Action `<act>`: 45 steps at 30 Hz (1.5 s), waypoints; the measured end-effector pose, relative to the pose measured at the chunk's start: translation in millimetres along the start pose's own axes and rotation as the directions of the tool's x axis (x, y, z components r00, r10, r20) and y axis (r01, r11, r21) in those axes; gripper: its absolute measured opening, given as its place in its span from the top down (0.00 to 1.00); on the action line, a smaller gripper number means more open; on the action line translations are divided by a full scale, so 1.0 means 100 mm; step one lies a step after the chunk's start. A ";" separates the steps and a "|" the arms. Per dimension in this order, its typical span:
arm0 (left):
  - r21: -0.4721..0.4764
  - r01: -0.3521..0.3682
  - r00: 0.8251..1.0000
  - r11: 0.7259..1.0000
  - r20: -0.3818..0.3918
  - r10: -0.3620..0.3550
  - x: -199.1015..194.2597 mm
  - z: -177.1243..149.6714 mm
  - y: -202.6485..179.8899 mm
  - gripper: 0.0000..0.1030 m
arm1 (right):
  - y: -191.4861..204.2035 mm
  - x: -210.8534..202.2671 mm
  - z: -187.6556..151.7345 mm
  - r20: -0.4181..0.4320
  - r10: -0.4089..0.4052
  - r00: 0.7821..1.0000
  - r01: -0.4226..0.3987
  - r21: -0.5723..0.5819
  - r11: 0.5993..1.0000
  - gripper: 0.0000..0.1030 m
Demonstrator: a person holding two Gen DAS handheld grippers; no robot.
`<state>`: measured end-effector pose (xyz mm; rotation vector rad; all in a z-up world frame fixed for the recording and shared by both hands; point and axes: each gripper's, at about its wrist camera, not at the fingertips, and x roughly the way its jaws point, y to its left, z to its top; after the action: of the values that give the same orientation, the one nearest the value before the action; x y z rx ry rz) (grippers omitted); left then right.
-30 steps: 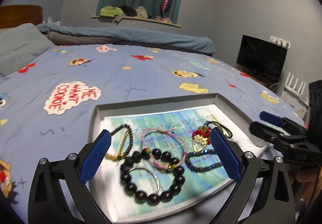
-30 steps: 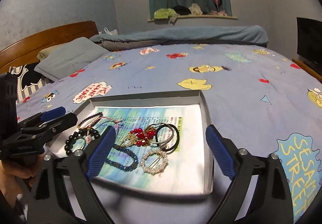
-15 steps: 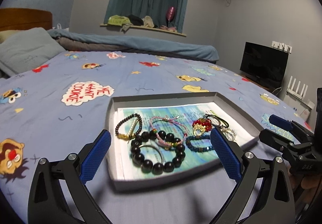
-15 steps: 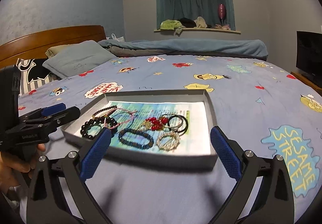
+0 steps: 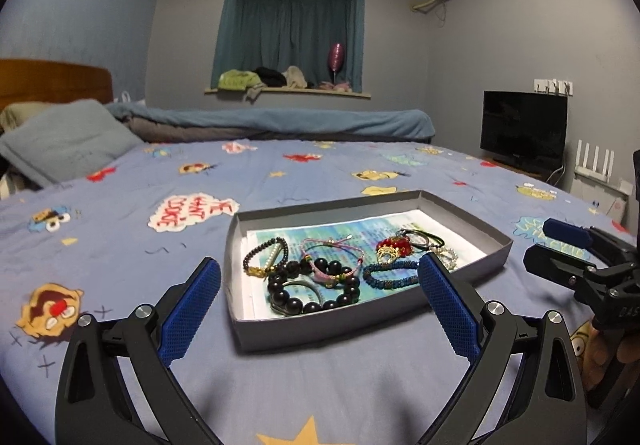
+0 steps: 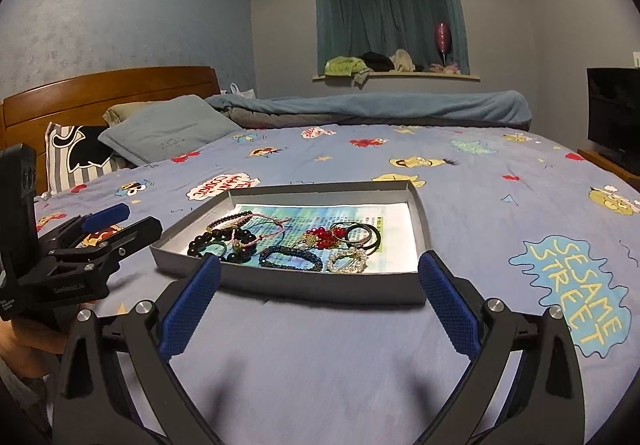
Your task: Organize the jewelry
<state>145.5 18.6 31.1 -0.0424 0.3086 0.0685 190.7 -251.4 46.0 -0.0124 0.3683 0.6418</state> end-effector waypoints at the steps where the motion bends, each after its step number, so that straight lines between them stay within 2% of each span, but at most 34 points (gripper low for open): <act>1: 0.005 -0.004 1.000 1.000 0.002 0.004 -0.01 0.00 -0.01 0.05 | 0.00 -0.01 0.00 0.002 0.000 1.000 0.000 0.000 1.000 0.05; 16: 0.059 -0.005 1.000 0.998 -0.021 0.007 -0.11 -0.06 -0.17 0.05 | 0.12 -0.10 -0.08 0.014 0.007 1.000 -0.006 -0.035 0.999 0.05; 45: 0.051 -0.008 0.999 0.999 -0.034 0.009 -0.09 -0.06 -0.14 0.05 | 0.09 -0.06 -0.10 -0.002 0.010 1.000 -0.010 -0.022 1.000 0.05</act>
<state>135.9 4.1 28.7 0.0085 0.3442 0.0684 177.3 -249.1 40.0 -0.0316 0.3632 0.6562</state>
